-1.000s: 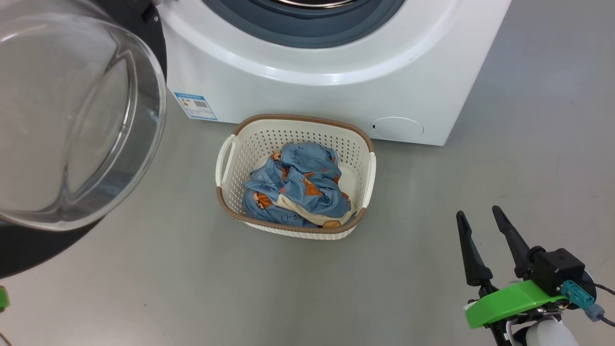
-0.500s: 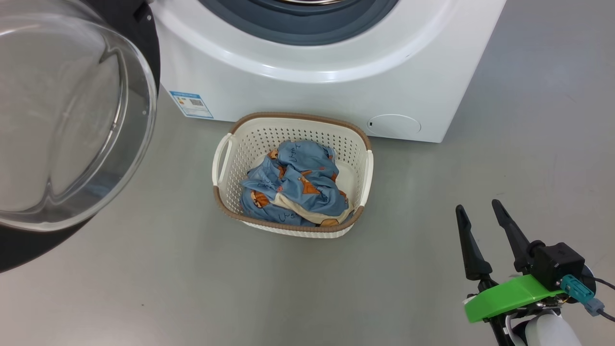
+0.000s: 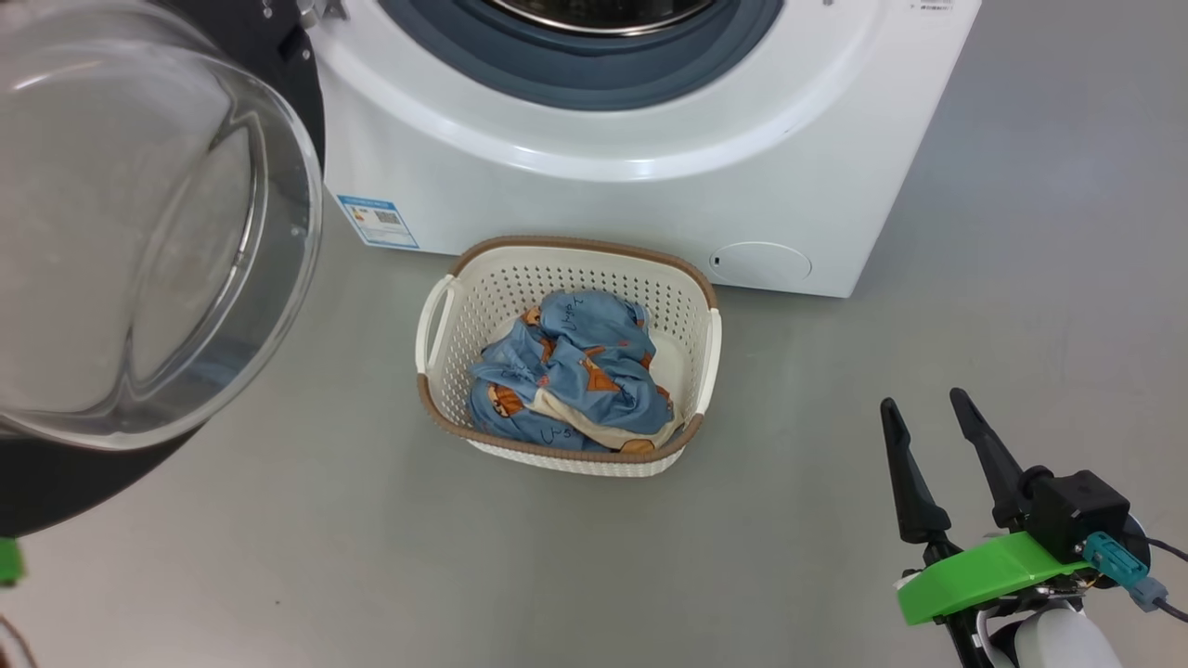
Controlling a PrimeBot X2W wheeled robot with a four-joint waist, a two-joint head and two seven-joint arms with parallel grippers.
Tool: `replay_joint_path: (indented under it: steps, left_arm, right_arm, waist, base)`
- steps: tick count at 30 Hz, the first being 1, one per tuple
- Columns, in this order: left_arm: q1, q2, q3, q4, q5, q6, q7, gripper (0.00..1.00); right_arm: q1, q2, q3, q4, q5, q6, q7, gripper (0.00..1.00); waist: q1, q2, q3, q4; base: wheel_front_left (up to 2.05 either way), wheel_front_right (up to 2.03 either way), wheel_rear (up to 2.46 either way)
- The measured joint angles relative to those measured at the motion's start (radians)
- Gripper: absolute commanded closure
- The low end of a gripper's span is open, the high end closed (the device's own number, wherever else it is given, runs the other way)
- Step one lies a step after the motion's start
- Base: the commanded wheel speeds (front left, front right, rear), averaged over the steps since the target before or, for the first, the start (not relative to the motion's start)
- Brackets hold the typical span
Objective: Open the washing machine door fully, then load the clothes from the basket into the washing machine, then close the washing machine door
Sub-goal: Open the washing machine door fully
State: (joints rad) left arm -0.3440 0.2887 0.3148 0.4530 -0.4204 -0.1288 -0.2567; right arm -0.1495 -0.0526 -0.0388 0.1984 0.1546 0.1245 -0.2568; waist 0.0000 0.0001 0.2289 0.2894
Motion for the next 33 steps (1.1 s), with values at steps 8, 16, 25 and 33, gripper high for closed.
replay_joint_path:
  steps: [8,16,25,33]
  left_arm:
    - [0.090,-0.069,-0.029,-0.174,0.007,0.000,0.000,1.00]
    - [0.156,-0.107,-0.087,-0.300,0.025,0.000,0.000,0.00]
    - [0.229,-0.146,-0.162,-0.377,0.036,0.000,0.000,0.00]
    - [0.276,-0.145,-0.232,-0.394,0.041,0.000,0.000,0.00]
  right_arm:
    - [0.006,0.000,0.002,0.001,0.006,0.000,0.000,0.00]
    - [0.007,0.000,0.007,0.001,0.007,0.000,0.000,0.00]
    - [0.008,0.000,0.022,-0.013,0.016,0.000,0.000,0.00]
    - [0.031,0.001,0.029,-0.033,0.016,0.000,0.000,0.00]
  waist:
    - [0.0000,0.0000,-0.020,0.000]
    - [0.0000,0.0000,-0.029,-0.017]
    - [0.0000,0.0000,-0.045,-0.067]
    - [0.0000,0.0000,-0.060,-0.123]
  base:
    - [0.00,0.00,0.00]
    - [0.00,0.00,0.00]
    - [0.00,0.00,0.00]
    - [0.00,0.00,0.00]
